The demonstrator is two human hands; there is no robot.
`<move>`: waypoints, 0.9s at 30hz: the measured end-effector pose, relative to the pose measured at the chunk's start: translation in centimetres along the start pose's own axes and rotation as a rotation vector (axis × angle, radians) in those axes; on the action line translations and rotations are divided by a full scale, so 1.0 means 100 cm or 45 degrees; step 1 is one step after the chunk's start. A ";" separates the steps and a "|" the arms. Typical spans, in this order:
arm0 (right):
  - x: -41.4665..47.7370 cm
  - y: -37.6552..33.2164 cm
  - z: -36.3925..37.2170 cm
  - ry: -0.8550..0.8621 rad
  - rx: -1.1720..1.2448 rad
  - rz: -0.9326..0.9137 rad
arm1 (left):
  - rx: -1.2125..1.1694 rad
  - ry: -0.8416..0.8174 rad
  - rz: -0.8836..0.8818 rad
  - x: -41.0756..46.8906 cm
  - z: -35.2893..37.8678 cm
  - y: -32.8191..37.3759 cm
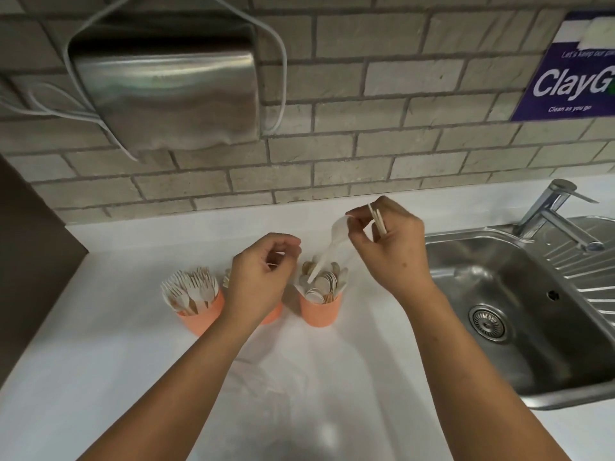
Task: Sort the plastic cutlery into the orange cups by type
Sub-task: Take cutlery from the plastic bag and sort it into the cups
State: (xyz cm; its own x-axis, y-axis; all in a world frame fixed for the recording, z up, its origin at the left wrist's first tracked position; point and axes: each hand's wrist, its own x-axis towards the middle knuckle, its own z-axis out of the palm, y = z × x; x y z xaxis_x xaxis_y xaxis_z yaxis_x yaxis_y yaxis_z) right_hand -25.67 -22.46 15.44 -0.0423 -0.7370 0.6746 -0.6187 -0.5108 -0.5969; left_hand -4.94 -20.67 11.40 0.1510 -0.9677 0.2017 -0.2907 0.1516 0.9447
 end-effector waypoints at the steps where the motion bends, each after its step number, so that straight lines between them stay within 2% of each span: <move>1: 0.001 0.001 -0.001 0.046 -0.045 -0.048 | 0.124 -0.031 0.018 0.001 -0.001 -0.004; 4: -0.002 0.007 0.004 0.012 -0.107 -0.135 | 0.365 -0.246 0.062 0.000 -0.002 -0.015; 7: -0.017 0.018 0.018 -0.225 -0.144 -0.140 | 0.507 -0.445 0.112 -0.004 0.004 -0.024; 12: -0.047 0.036 0.040 -0.769 -0.562 -0.056 | 0.672 -0.493 0.291 -0.013 0.013 -0.028; 14: -0.051 0.035 0.040 -0.813 -0.507 0.032 | 0.709 -0.486 0.316 -0.013 0.013 -0.029; 16: -0.050 0.030 0.036 -0.745 -0.359 0.110 | 0.682 -0.437 0.319 -0.012 0.011 -0.029; 18: -0.044 0.024 0.030 -0.662 -0.099 0.294 | 0.548 -0.312 0.279 -0.011 0.009 -0.023; 21: -0.032 0.011 0.023 -0.716 0.511 0.777 | 0.226 -0.127 0.099 -0.007 0.007 -0.004; 24: -0.025 0.005 0.015 -0.897 1.111 1.162 | -0.042 -0.179 0.025 -0.001 0.001 0.017; 27: -0.027 0.005 0.014 -1.230 1.475 1.261 | -0.089 -0.276 0.046 0.002 -0.003 0.028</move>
State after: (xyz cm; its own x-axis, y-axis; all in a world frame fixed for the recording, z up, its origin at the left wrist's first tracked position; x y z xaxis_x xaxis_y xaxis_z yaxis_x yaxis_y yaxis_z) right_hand -24.72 -21.33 12.71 0.6687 -0.6825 -0.2950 0.1711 0.5274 -0.8322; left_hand -5.40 -20.39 14.22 -0.0667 -0.9809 0.1826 -0.2247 0.1931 0.9551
